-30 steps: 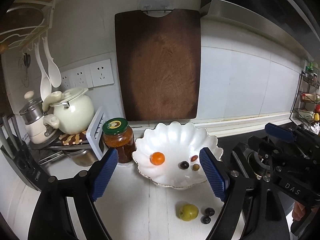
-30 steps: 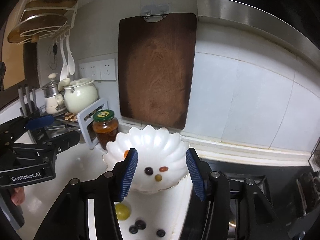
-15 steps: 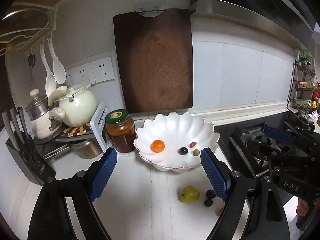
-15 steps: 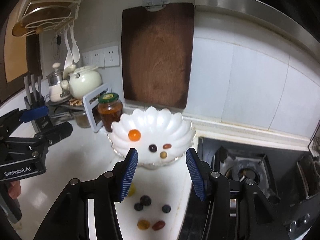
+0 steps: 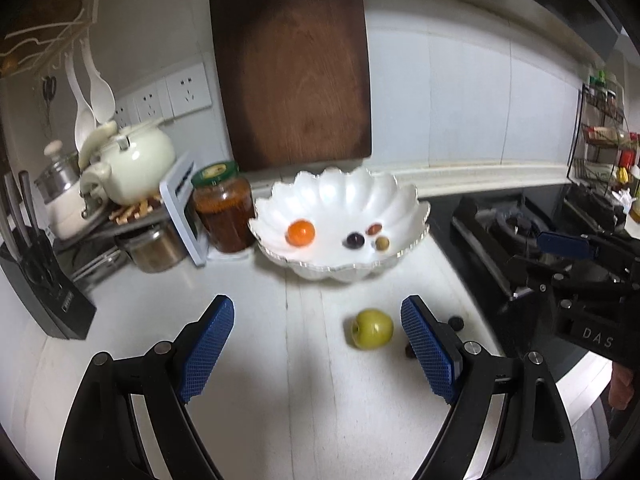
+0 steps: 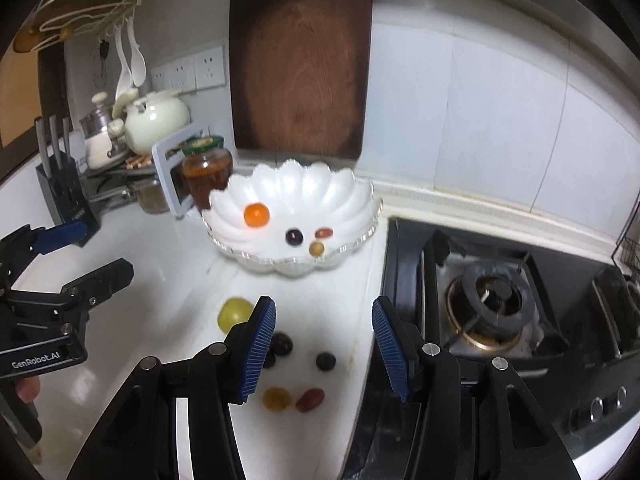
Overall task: Organize fruits
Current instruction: 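Move the left tool to the green fruit while the right tool approaches a dark cherry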
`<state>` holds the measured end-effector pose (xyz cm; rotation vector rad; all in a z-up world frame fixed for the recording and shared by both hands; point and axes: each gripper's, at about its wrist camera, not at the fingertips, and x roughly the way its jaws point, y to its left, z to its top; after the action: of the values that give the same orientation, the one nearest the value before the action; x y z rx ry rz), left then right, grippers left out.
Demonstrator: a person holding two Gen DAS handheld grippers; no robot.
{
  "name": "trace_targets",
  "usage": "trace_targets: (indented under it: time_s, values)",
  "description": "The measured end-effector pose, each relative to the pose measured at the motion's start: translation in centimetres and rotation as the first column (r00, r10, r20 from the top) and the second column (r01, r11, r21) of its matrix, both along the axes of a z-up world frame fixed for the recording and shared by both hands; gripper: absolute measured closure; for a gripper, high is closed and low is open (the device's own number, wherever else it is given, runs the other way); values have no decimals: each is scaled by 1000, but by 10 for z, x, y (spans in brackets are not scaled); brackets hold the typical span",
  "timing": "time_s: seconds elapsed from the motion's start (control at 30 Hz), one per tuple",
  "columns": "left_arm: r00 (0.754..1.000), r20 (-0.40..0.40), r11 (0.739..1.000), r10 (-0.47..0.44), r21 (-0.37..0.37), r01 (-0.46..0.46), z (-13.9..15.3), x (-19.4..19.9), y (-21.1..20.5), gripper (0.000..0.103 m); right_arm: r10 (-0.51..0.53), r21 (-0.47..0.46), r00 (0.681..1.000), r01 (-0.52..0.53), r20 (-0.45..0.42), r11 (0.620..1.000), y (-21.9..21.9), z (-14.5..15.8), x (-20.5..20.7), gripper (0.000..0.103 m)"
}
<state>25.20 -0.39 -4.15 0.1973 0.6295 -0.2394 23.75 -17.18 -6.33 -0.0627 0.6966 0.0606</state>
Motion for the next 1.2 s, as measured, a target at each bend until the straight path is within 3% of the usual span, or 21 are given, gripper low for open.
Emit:
trace_targets:
  time_s: [0.37, 1.2]
  values:
    - [998, -53, 1000, -15, 4, 16, -28, -2, -4, 17, -20, 18, 998, 21, -66, 1000, -8, -27, -4, 51]
    - [979, -177, 995, -103, -14, 102, -91, 50, -34, 25, 19, 79, 973, 0, -229, 997, -17, -91, 44, 55]
